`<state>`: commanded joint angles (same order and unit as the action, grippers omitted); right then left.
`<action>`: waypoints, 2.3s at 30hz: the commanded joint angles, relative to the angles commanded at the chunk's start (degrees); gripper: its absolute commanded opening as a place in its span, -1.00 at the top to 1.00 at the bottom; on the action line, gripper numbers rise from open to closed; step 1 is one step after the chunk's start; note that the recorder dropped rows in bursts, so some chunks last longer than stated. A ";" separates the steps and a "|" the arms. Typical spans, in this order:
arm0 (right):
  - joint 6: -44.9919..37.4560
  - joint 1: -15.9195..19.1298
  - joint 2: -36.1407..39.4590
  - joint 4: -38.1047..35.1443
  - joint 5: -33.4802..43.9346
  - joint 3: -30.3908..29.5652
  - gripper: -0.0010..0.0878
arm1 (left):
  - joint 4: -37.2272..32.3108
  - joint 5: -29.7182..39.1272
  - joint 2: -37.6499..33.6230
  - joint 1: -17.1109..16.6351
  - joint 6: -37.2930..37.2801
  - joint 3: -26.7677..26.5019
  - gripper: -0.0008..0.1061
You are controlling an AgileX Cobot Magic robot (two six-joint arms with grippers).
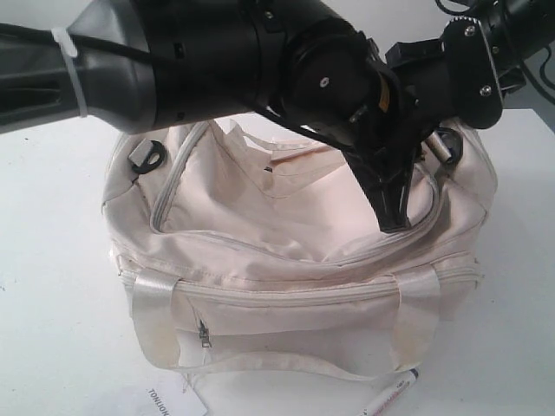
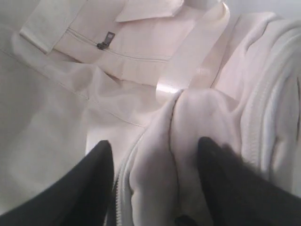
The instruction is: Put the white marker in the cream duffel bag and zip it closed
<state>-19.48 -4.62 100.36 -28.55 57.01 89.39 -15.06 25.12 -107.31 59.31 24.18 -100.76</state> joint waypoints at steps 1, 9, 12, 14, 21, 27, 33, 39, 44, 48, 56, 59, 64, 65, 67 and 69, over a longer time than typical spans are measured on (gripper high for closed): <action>-0.29 0.00 0.00 -0.04 1.18 0.25 -0.23 | 0.00 0.00 0.00 0.00 0.16 0.00 0.99; -3.50 0.00 0.36 0.04 6.52 0.25 -0.23 | -0.13 -0.22 0.00 0.00 0.26 0.00 0.99; -3.60 0.00 0.94 0.04 7.00 0.25 -0.23 | -0.13 -1.48 0.00 0.00 0.26 0.00 0.99; -3.60 0.00 1.47 -0.04 7.14 0.25 -0.23 | -0.13 -2.53 0.00 0.00 0.26 0.00 0.99; -3.60 0.00 3.95 -0.49 7.91 0.25 -0.23 | -0.24 -3.95 0.00 0.00 0.26 0.00 0.99; -4.43 0.00 4.60 -0.49 9.72 0.25 0.00 | -0.37 -3.95 0.00 0.00 0.26 0.00 0.99; -4.43 0.00 4.60 -0.49 9.84 0.25 0.74 | -0.37 -3.95 0.00 0.00 0.26 0.00 0.99; -4.43 0.00 4.60 -1.55 8.69 0.25 0.98 | -0.37 -3.95 0.00 0.00 0.26 0.00 0.99; -4.43 0.00 4.48 -4.03 6.52 0.25 0.98 | -0.37 -3.62 0.00 0.00 0.26 0.00 0.99; -4.32 0.00 4.39 -5.58 3.89 0.25 0.98 | -0.37 -3.70 0.00 0.00 0.04 0.00 0.99; -2.87 0.00 4.39 -8.07 0.74 0.25 0.98 | 2.95 -3.70 0.00 0.12 -0.19 0.00 0.99; -2.85 0.00 4.39 -8.20 0.50 0.25 0.98 | 6.50 -3.96 0.00 0.12 -0.19 0.00 0.99; -2.85 0.00 4.39 -10.00 0.46 0.25 0.98 | 9.45 -3.96 -0.10 0.24 -0.19 0.00 0.99; -2.85 0.00 4.39 -10.00 0.46 0.25 0.98 | 10.53 -3.96 -0.10 0.24 -0.19 0.00 0.99; -2.85 0.00 4.39 -10.00 0.35 0.25 0.98 | 12.11 -3.96 -0.10 0.24 -0.19 0.00 0.99; -2.85 0.00 4.39 -10.00 0.35 0.25 0.98 | 14.50 -3.96 -0.10 0.24 -0.19 0.00 0.99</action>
<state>-22.33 -4.62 104.74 -38.55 57.36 89.63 -0.56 21.15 -107.41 59.55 23.99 -100.76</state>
